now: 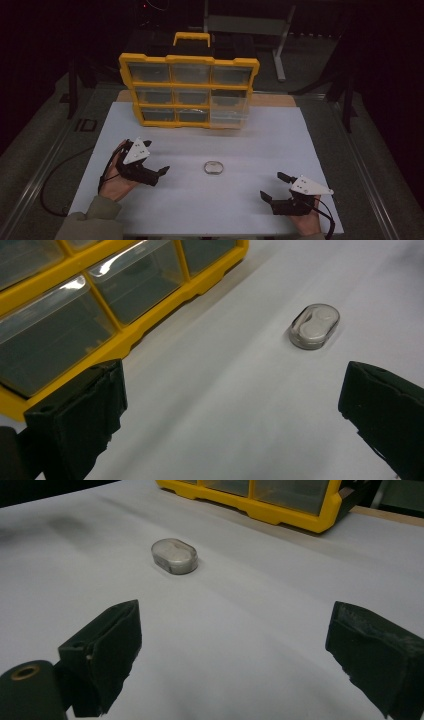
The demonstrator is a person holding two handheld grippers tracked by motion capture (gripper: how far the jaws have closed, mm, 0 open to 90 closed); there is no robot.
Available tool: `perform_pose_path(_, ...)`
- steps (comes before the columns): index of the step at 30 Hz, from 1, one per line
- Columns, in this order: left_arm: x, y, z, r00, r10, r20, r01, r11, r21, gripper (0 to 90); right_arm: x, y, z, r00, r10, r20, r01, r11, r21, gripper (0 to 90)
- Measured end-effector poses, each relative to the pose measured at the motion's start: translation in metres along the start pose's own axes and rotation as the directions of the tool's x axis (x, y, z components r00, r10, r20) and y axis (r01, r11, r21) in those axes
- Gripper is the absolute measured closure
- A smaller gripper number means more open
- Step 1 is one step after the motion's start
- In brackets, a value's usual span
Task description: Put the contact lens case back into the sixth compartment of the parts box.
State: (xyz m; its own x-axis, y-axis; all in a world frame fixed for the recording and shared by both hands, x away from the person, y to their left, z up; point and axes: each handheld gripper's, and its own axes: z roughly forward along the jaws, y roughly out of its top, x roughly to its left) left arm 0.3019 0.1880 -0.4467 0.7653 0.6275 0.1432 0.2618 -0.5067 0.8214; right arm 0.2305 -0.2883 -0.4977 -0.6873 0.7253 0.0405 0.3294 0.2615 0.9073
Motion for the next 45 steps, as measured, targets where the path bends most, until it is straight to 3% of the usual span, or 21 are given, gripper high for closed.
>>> perform_pose_path(24,-0.004,0.025,0.028,0.9955,0.061,0.072,-0.064,0.9976,0.029,0.0,0.000,0.000,0.000,1.0000,-0.008,0.003,0.008,1.000,0.010,7.8)
perform_pose_path(45,-0.012,0.041,0.056,0.9865,0.111,0.121,-0.121,0.9892,0.082,0.1,0.000,0.000,0.000,0.9999,-0.010,0.004,0.010,1.000,0.011,7.8)
